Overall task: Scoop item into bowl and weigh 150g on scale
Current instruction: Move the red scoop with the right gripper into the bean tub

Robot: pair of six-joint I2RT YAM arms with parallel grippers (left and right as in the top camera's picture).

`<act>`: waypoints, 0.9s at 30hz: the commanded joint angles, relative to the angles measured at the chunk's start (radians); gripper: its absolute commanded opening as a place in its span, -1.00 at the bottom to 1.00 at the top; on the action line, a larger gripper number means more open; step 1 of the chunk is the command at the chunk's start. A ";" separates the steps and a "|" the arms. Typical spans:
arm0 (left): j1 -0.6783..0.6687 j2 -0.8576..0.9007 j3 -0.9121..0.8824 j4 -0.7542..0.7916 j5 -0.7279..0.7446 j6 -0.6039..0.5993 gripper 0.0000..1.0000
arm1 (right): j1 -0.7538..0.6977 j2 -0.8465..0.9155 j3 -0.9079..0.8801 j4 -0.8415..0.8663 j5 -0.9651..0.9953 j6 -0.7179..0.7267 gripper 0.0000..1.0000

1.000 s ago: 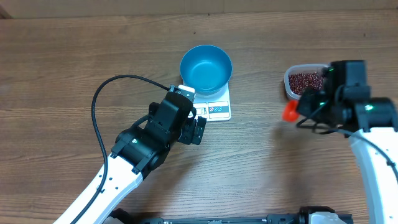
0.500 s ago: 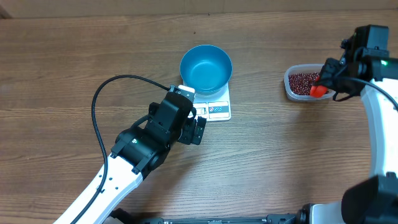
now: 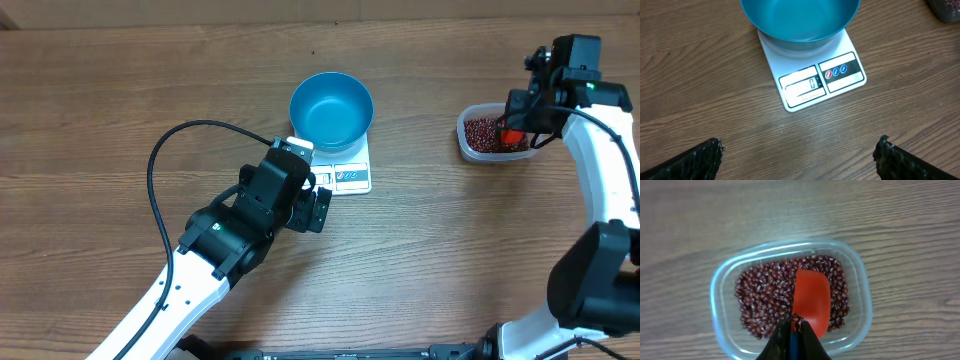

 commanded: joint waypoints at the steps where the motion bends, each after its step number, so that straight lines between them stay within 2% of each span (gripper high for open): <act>1: -0.003 0.000 -0.003 0.004 -0.014 -0.016 0.99 | -0.005 0.031 -0.004 0.005 0.022 -0.089 -0.92; 27: -0.003 0.000 -0.003 0.004 -0.014 -0.016 0.99 | -0.005 0.112 -0.006 -0.016 -0.126 -0.113 -0.92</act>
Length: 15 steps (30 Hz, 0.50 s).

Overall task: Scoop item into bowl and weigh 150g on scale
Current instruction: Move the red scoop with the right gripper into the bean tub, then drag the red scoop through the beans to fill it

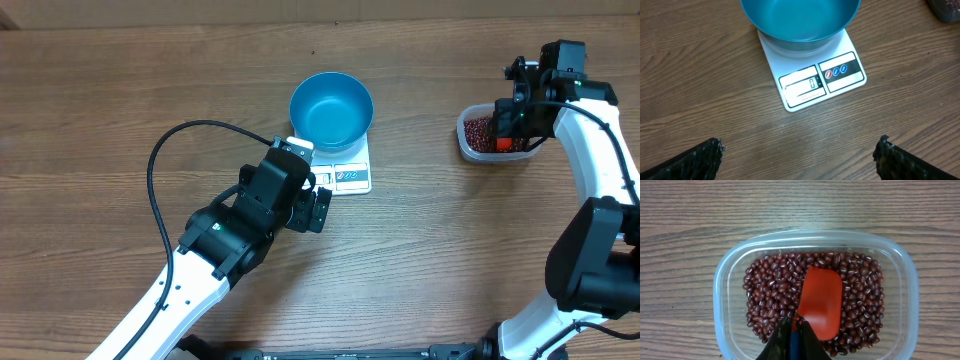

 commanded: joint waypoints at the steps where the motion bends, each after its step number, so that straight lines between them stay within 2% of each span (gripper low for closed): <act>1: -0.003 0.000 -0.003 0.004 -0.014 -0.016 0.99 | -0.005 0.026 -0.007 -0.013 -0.034 0.000 -0.92; 9: -0.003 0.000 -0.003 0.004 -0.014 -0.016 0.99 | -0.030 0.039 -0.007 -0.015 -0.146 0.000 -0.92; 15: -0.003 0.000 -0.003 0.004 -0.014 -0.016 0.99 | -0.114 0.071 -0.007 -0.040 -0.273 0.000 -0.92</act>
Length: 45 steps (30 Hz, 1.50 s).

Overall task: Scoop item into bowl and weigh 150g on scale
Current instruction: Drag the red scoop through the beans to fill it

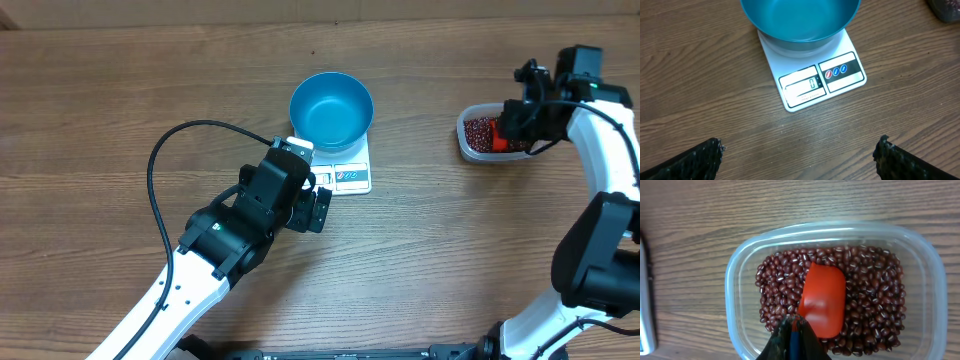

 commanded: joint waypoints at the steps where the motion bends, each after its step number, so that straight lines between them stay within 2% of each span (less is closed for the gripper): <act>1: -0.003 0.000 -0.003 0.004 -0.014 -0.016 0.99 | -0.051 0.050 -0.007 -0.024 -0.113 -0.001 -0.92; 13: -0.003 0.000 -0.003 0.004 -0.014 -0.016 0.99 | -0.083 0.050 -0.016 -0.029 -0.211 -0.001 -0.92; 26: -0.003 0.000 -0.003 0.004 -0.014 -0.016 0.99 | -0.084 0.050 -0.107 0.046 -0.324 -0.001 -0.92; 45: -0.003 0.000 -0.003 0.004 -0.014 -0.016 0.99 | -0.089 0.050 -0.107 0.073 -0.320 -0.001 -0.92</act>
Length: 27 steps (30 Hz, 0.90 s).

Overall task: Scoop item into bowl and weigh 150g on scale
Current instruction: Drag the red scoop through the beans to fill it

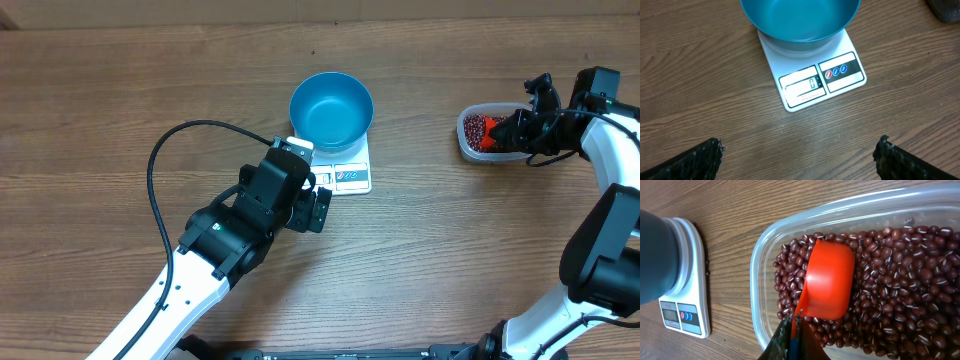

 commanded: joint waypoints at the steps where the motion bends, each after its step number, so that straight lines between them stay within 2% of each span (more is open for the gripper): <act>1: -0.003 0.000 -0.003 0.004 -0.014 -0.016 0.99 | -0.001 0.026 -0.020 0.010 -0.014 0.000 -0.92; 15: -0.003 0.000 -0.003 0.004 -0.014 -0.016 0.99 | -0.036 0.027 -0.027 0.033 -0.063 0.004 -0.92; 22: -0.003 0.000 -0.003 0.004 -0.014 -0.016 1.00 | -0.101 0.028 -0.045 0.033 -0.224 0.003 -0.92; 27: -0.003 0.000 -0.003 0.004 -0.014 -0.016 0.99 | -0.112 0.028 -0.064 0.039 -0.242 0.003 -0.93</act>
